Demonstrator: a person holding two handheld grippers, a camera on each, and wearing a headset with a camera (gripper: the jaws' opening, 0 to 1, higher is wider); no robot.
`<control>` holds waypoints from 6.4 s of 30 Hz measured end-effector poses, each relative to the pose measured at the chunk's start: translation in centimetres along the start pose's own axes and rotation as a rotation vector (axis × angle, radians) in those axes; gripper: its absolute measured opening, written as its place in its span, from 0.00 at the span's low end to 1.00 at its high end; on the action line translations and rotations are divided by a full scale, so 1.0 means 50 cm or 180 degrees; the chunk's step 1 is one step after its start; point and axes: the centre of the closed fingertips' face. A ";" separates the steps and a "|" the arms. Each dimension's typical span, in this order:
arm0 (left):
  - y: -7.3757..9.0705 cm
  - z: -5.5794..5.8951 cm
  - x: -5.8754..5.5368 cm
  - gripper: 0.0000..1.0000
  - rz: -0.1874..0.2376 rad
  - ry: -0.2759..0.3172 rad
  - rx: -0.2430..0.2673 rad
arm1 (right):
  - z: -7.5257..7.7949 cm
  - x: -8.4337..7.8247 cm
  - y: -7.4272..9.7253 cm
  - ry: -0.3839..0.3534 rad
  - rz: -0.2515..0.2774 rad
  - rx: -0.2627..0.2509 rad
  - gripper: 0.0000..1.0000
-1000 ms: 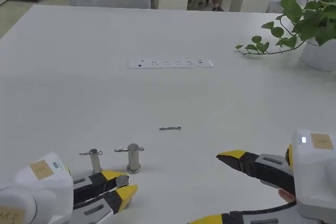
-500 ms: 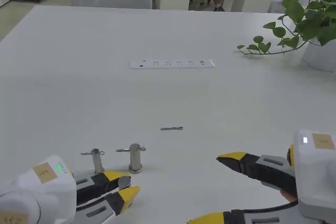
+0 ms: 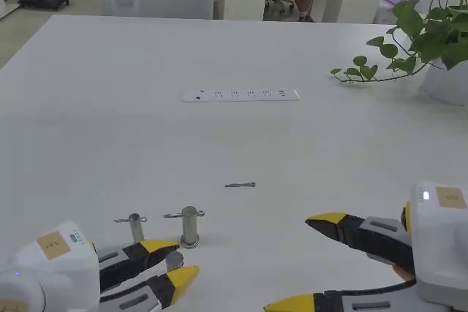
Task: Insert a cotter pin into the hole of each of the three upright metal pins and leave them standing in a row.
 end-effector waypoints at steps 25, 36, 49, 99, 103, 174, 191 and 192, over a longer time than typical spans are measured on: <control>0.075 0.005 0.041 0.54 0.0146 0.0250 0.0189 | 0.106 0.042 -0.020 0.0085 -0.0045 -0.0187 0.65; 0.087 0.009 0.040 0.67 0.0080 0.0178 0.0174 | 0.151 0.038 -0.039 0.0259 -0.0269 -0.0145 0.54; 0.099 0.006 0.040 0.78 0.0094 0.0150 0.0160 | 0.189 0.040 -0.079 0.0463 -0.0617 0.0019 0.46; 0.114 0.000 0.006 0.90 -0.0011 0.0277 0.0183 | 0.274 -0.015 -0.249 0.1055 -0.1663 0.0596 0.20; 0.114 -0.001 0.005 0.90 -0.0020 0.0285 0.0186 | 0.280 -0.021 -0.254 0.1078 -0.1708 0.0612 0.19; 0.138 -0.003 0.053 0.74 0.0110 0.0492 0.0189 | 0.185 0.068 -0.187 0.2052 -0.1494 0.0714 0.03; 0.121 0.022 0.058 0.54 0.0177 0.0875 0.0061 | 0.087 0.076 -0.139 0.2273 -0.1239 0.0823 0.03; 0.120 0.024 0.059 0.52 0.0193 0.0924 0.0049 | 0.081 0.077 -0.137 0.2292 -0.1223 0.0827 0.03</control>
Point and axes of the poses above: the centre of the closed fingertips' face, and the gripper's own axes: y roughly backward along the fingers, z roughly to its right, x roughly out of its top, and after that the axes turned 1 degree about y, right-handed
